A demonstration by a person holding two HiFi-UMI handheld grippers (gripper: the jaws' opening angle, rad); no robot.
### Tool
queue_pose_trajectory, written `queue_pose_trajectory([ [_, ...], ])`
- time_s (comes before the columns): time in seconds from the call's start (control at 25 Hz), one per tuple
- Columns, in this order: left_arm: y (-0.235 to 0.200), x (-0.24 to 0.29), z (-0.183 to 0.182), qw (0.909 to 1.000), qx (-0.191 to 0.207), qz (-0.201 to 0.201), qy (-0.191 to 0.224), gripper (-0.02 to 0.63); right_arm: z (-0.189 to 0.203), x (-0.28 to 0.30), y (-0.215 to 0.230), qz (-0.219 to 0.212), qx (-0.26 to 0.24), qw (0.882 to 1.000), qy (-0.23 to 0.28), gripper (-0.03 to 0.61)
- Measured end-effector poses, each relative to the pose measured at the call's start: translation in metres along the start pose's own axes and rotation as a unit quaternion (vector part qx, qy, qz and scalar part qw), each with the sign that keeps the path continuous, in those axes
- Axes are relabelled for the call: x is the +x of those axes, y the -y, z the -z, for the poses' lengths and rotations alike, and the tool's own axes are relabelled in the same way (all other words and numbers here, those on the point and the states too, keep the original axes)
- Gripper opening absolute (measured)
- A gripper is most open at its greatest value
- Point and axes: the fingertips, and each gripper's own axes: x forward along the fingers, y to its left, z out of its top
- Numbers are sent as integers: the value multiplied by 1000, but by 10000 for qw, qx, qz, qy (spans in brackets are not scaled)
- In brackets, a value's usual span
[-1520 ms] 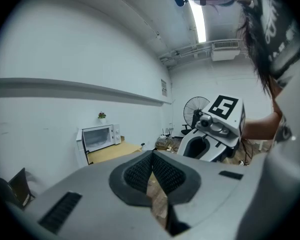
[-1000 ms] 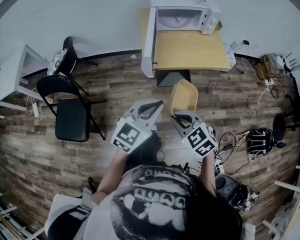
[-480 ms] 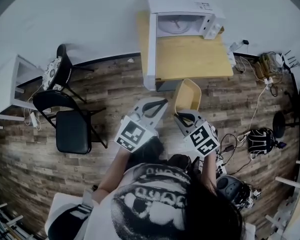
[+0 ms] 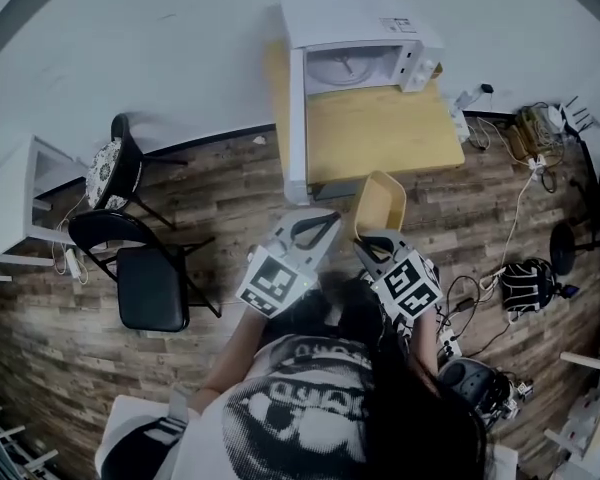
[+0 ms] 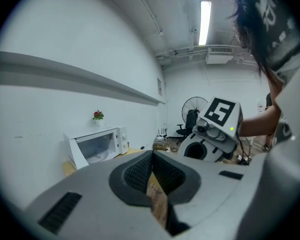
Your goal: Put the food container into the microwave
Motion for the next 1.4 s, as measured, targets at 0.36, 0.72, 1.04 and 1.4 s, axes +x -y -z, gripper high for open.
queue_pose_trajectory([
  [0.36,-7,63,1,9997,-96,-67,-192,0,17,18,69,-349,-131,9993,64,21],
  [0.72,-58,158,-19,9955,-205,-883,-272,0,14,42,202,-918,-794,9926,90,21],
  [1.04,-96,194,-16,9825,-418,-1709,-612,0,15,79,266,-1512,-1642,9748,-47,22],
  [1.4,-125,215,-17,9714,-647,-2204,-595,0,15,142,324,-1735,-3261,9276,-557,23],
])
